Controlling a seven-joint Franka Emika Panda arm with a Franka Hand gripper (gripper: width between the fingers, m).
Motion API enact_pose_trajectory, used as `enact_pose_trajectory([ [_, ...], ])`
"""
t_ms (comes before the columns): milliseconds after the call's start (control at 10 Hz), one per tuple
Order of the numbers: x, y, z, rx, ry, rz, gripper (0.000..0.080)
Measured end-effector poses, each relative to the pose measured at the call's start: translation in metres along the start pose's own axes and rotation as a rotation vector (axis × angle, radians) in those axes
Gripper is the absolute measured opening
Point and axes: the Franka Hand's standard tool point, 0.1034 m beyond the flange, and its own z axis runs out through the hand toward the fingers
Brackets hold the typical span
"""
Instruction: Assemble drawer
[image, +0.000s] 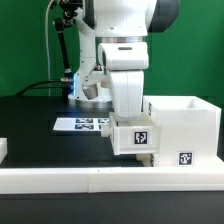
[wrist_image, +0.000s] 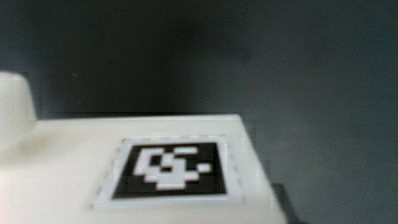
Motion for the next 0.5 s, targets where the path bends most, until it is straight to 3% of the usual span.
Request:
enact_pose_trajectory([
  [400, -0.0005, -0.0002, 0.0001, 0.000, 0.000, 0.001, 0.0042],
  [500, -0.0015, 0.0005, -0.0022, -0.006, 0.001, 0.012, 0.0221],
])
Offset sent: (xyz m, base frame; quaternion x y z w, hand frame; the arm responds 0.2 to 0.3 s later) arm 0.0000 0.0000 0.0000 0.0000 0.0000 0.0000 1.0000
